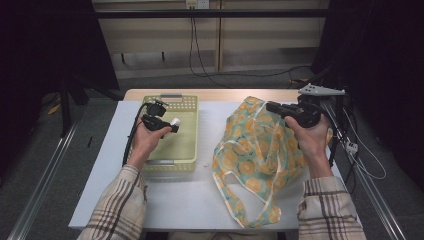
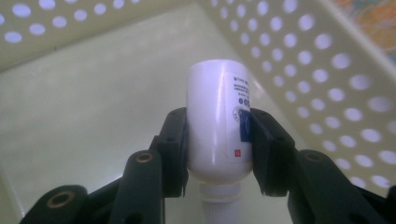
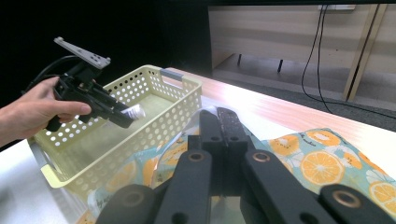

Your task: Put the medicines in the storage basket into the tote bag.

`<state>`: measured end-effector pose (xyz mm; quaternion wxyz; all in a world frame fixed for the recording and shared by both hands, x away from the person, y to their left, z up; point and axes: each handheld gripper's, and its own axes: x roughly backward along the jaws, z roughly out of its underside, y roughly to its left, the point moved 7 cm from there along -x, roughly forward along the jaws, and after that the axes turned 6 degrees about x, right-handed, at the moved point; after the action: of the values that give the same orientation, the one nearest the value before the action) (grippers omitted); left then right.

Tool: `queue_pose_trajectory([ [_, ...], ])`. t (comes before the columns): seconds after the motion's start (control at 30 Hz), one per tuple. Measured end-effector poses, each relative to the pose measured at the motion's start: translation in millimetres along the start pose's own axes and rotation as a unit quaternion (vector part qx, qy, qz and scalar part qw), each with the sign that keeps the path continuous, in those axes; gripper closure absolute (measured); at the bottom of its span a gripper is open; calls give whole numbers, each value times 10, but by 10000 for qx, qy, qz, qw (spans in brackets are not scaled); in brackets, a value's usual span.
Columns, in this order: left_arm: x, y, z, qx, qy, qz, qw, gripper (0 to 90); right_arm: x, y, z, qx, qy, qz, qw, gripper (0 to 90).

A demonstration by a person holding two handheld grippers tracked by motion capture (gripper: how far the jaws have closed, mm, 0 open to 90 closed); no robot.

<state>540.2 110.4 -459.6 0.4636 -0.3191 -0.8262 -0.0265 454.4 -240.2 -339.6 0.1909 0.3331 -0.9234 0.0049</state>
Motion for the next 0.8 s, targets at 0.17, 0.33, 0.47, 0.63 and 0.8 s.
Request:
queue_pose_trajectory([
  [0.17,166,-159,-82,-304,-342,-14,9990,603,2,-3,-1,-5,-5,8,10000,900],
  [0.33,265,-268,-103,-452,-549,208,9973,603,0,4,-2,2,-5,7,10000,900],
  [0.47,334,-354,-88,-552,-654,263,9960,602,2,2,-2,-3,-8,7,10000,900],
  [0.63,406,-505,-54,-804,-730,367,9934,602,12,2,-6,1,-20,10,10000,900],
  [0.8,467,-686,-33,-963,-823,519,9906,602,22,12,-16,13,-39,8,10000,900],
])
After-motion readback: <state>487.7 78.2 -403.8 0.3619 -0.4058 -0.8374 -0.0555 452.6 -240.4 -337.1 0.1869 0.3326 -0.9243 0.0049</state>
